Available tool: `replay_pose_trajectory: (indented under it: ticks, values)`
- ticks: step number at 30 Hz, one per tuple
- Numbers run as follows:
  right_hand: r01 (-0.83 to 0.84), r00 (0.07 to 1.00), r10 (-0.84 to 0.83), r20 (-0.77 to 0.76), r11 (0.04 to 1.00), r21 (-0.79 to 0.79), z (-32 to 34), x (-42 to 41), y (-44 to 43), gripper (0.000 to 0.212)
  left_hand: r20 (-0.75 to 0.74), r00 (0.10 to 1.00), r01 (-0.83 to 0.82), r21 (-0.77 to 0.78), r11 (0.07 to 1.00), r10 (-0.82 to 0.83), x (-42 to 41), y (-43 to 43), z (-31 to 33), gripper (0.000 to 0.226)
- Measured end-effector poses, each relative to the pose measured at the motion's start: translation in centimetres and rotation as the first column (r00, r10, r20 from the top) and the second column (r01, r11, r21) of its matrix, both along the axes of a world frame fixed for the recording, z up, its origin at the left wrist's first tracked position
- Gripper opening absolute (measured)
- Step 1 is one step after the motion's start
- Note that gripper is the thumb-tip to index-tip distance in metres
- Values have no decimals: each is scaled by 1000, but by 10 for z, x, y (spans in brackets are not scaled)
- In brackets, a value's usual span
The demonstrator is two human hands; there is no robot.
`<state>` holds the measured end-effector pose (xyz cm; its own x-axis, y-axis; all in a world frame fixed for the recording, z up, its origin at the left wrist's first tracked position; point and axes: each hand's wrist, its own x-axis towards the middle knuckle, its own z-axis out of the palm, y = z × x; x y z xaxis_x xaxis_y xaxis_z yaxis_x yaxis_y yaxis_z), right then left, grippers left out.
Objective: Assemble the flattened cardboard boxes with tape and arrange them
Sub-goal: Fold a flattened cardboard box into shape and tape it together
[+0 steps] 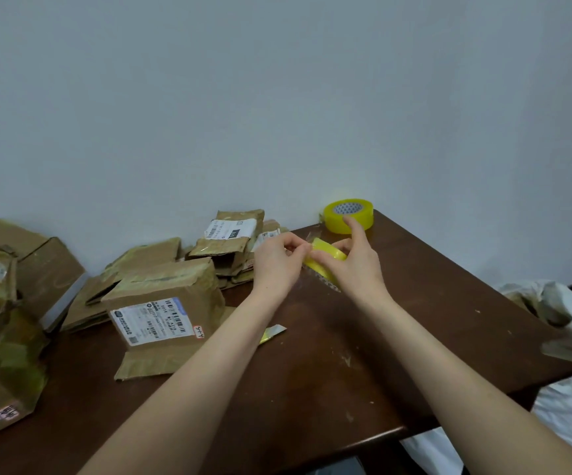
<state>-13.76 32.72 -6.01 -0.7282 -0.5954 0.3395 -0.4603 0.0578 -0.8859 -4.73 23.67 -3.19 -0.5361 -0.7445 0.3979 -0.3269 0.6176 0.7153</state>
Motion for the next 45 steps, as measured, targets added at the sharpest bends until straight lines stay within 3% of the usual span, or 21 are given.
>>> replay_pose_trajectory:
  ticks: [5, 8, 11, 15, 20, 24, 28, 30, 33, 35, 39, 41, 45]
  values:
    - [-64, 991, 73, -108, 994, 87, -2, -9, -2, 41, -4, 998, 56, 57, 997, -56, -7, -2, -3, 5]
    - [-75, 988, 88, -127, 992, 106, -4, -10, -5, 40, 23, 997, 72, 0, 997, -72, -9, -5, 0, 6]
    - [-23, 986, 49, -159, 986, 163, -5, -11, -9, 41, 97, 995, 21, -181, 983, -3, -6, -5, -3, 12]
    - [46, 968, 25, -248, 960, 277, -5, -12, -12, 40, 207, 975, 27, -471, 882, 81, -4, -7, -13, 18]
    - [56, 957, 37, -288, 951, 305, -4, -10, -14, 40, 170, 985, 43, -424, 905, 33, -5, -15, -20, 23]
    - [139, 889, 57, -455, 913, 385, -12, -11, -16, 38, 319, 945, 61, -401, 914, 76, 5, -24, -18, 45]
    - [219, 864, 127, -488, 778, 590, -19, -15, -14, 36, 283, 941, -47, -434, 900, 186, 49, -47, 9, 48]
    - [233, 855, 93, -509, 810, 539, -13, -2, -27, 37, 224, 931, -151, -485, 862, 289, 87, -68, 27, 39]
    - [54, 903, 93, -419, 944, 326, 10, 45, -60, 40, 155, 893, -323, -436, 840, 423, 147, -114, 40, 29]
    - [-109, 901, 208, -381, 958, 266, 26, 86, -84, 44, 197, 864, -377, -357, 855, 464, 175, -146, 35, 32]
    - [-267, 873, 397, -285, 876, 401, 25, 149, -128, 57, 385, 857, -332, -96, 938, 343, 191, -166, 7, 45]
    - [-240, 896, 387, -220, 837, 492, 16, 166, -143, 64, 389, 861, -314, -99, 944, 327, 197, -164, -9, 44]
    - [-197, 952, 287, -111, 845, 497, 14, 170, -158, 71, 384, 823, -399, -136, 907, 419, 201, -169, -16, 45]
